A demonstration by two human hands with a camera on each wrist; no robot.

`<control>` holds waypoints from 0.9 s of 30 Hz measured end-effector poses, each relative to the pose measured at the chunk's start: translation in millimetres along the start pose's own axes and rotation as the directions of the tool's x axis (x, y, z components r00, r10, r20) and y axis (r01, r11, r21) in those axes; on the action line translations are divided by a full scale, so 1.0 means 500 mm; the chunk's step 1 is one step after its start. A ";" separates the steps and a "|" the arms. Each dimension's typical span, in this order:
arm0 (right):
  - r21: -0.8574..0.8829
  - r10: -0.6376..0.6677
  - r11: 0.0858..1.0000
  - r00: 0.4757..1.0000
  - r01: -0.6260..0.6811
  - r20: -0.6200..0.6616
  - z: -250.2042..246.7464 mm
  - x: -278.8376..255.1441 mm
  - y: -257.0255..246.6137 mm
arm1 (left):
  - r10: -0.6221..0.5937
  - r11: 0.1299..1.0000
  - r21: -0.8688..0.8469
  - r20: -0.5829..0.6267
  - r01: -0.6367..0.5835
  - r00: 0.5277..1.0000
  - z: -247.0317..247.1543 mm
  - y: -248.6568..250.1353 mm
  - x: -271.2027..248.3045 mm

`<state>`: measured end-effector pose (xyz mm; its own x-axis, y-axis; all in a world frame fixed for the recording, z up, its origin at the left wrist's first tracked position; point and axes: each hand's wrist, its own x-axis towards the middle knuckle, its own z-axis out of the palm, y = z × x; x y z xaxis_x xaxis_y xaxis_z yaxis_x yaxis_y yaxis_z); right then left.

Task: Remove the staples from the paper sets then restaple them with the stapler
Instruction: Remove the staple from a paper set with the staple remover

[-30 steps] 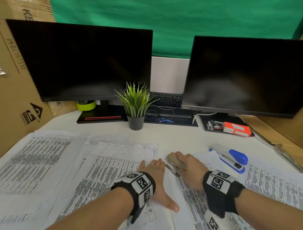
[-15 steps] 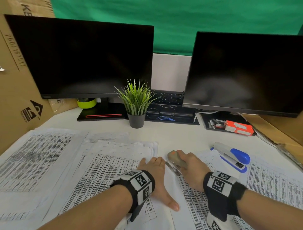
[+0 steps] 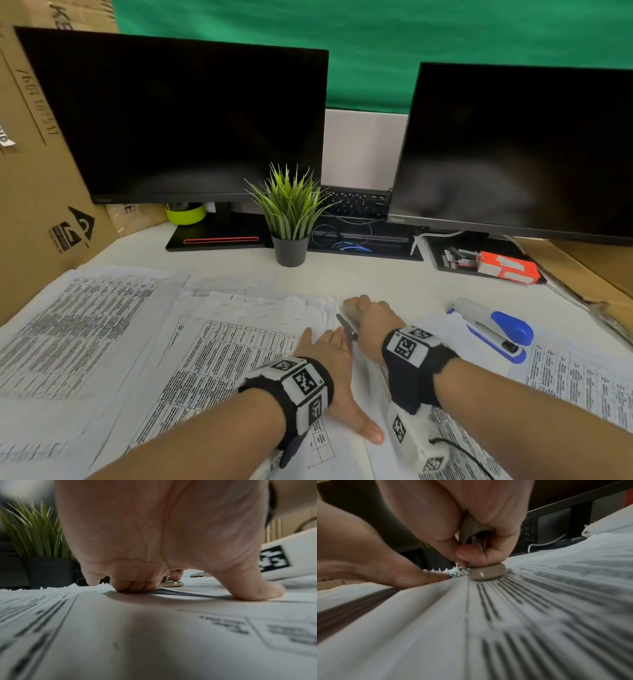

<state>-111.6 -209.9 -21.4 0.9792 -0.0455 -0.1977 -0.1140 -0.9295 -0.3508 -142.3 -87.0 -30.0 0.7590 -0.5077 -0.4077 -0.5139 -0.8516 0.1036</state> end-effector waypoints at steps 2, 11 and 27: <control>0.042 -0.004 0.999 0.999 0.005 -0.032 -0.005 0.037 -0.015 | -0.004 1.000 -0.003 -0.003 0.004 1.000 -0.006 -0.015 0.004; 0.002 -0.068 0.998 0.992 0.068 -0.110 -0.070 0.000 0.082 | -0.066 0.997 -0.043 -0.112 0.061 0.992 -0.023 -0.018 0.006; -0.144 0.036 0.989 0.999 -0.034 0.015 -0.028 -0.004 0.072 | 0.071 0.997 0.013 0.044 -0.072 0.996 -0.023 0.004 0.042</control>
<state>-115.5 -248.3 -20.6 0.9719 -0.0736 -0.2236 -0.1214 -0.9705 -0.2082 -122.9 -100.6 -28.1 0.7021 -0.5607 -0.4391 -0.5723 -0.8111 0.1206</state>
